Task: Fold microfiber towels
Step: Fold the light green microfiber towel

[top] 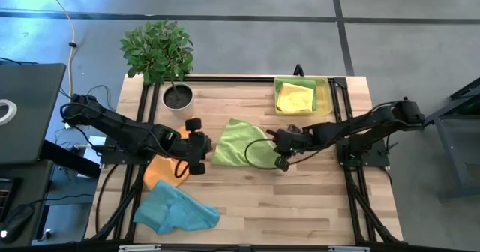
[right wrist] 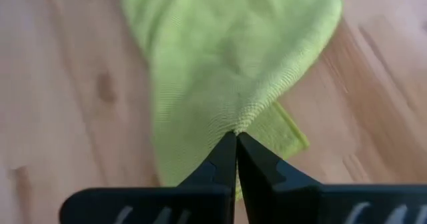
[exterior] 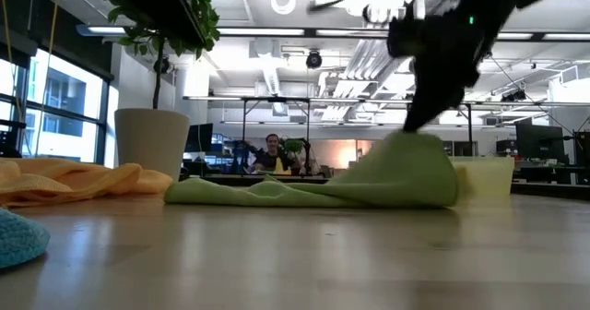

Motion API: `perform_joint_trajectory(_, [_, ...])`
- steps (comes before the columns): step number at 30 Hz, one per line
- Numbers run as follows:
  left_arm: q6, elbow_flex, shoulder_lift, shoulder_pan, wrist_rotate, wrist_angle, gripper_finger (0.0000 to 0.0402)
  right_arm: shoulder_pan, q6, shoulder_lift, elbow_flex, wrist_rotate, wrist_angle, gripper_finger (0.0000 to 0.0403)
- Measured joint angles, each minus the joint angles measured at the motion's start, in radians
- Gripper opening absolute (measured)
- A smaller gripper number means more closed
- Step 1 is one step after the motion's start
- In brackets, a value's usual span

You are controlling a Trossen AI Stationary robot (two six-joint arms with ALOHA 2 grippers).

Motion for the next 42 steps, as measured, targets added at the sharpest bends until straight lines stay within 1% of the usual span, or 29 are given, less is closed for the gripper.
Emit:
perform_joint_trajectory(3, [0.066, 0.0, 0.035, 0.033, 0.018, 0.053, 0.011, 0.05, -0.046, -0.002, 0.065, 0.031, -0.031, 0.0])
perform_joint_trajectory(8, [0.169, 0.0, 0.114, 0.099, 0.081, 0.155, 0.011, 0.135, -0.042, 0.012, 0.121, 0.054, -0.069, 0.0])
perform_joint_trajectory(10, [0.216, 0.0, 0.154, 0.127, 0.117, 0.195, 0.011, 0.167, -0.042, 0.033, 0.128, 0.055, -0.065, 0.0])
perform_joint_trajectory(14, [0.313, 0.0, 0.248, 0.178, 0.243, 0.318, 0.011, 0.236, -0.006, 0.087, 0.128, 0.054, -0.066, 0.0])
perform_joint_trajectory(16, [0.354, 0.0, 0.3, 0.198, 0.281, 0.397, 0.011, 0.269, 0.014, 0.118, 0.127, 0.052, -0.068, 0.0])
perform_joint_trajectory(20, [0.414, 0.0, 0.4, 0.237, 0.291, 0.539, 0.011, 0.323, 0.06, 0.184, 0.127, 0.048, -0.058, 0.0])
perform_joint_trajectory(22, [0.441, 0.0, 0.44, 0.261, 0.295, 0.581, 0.011, 0.342, 0.083, 0.209, 0.127, 0.048, -0.047, 0.0])
perform_joint_trajectory(28, [0.557, 0.0, 0.566, 0.325, 0.335, 0.789, 0.011, 0.379, 0.108, 0.258, 0.127, 0.052, -0.037, 0.0])
perform_joint_trajectory(31, [0.606, 0.01, 0.615, 0.353, 0.341, 0.853, 0.011, 0.383, 0.091, 0.266, 0.127, 0.055, -0.031, 0.0])
perform_joint_trajectory(34, [0.643, 0.017, 0.64, 0.383, 0.365, 0.875, 0.011, 0.384, 0.051, 0.266, 0.127, 0.057, -0.023, 0.0])
perform_joint_trajectory(36, [0.676, 0.03, 0.659, 0.399, 0.388, 0.913, 0.011, 0.383, -0.004, 0.266, 0.127, 0.059, -0.025, 0.0])
perform_joint_trajectory(42, [0.763, 0.043, 0.66, 0.439, 0.412, 0.917, 0.011, 0.372, -0.186, 0.266, 0.127, 0.059, -0.035, 0.0])
